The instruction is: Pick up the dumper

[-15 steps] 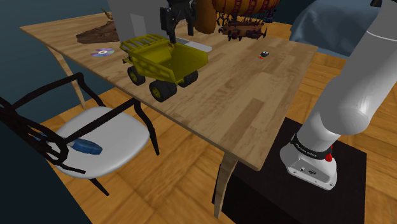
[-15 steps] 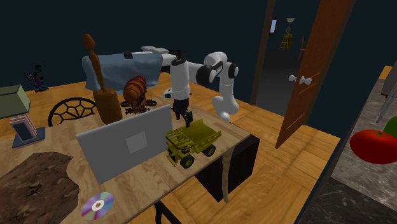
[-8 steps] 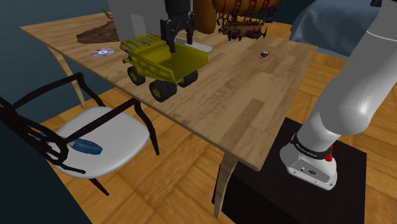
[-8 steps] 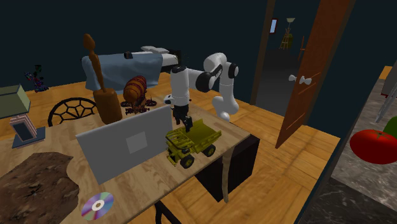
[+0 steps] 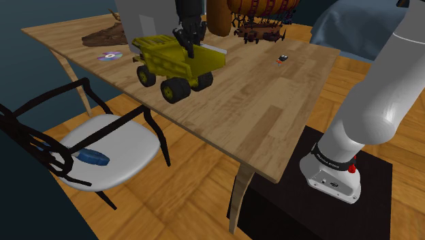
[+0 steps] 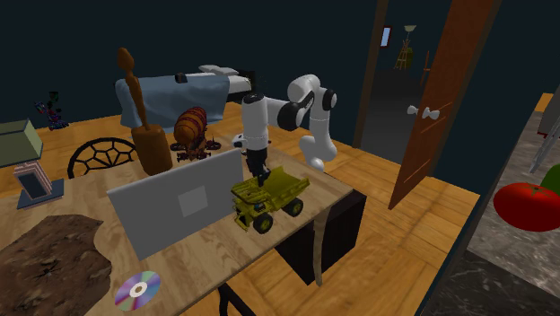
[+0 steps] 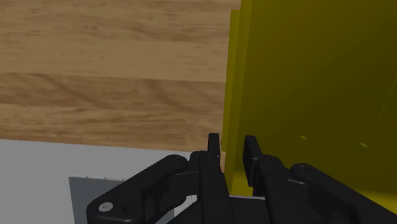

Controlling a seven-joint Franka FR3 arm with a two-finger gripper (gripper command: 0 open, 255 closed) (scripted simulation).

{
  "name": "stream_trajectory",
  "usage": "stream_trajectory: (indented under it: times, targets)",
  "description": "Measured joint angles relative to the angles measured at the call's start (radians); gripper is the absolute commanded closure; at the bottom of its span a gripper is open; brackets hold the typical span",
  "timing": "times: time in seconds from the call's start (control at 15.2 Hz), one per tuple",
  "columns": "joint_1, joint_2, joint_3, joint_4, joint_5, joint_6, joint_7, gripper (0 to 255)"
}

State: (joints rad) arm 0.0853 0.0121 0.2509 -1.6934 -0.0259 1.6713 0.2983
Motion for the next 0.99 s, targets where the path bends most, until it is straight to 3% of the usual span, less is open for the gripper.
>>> stream_trajectory:
  times: [0.33,0.99]
  targets:
    - [-0.003,0.001,-0.002,0.011,-0.002,-0.019,-0.003,255]
    - [-0.001,0.029,-0.001,0.173,-0.01,-0.16,-0.001,255]
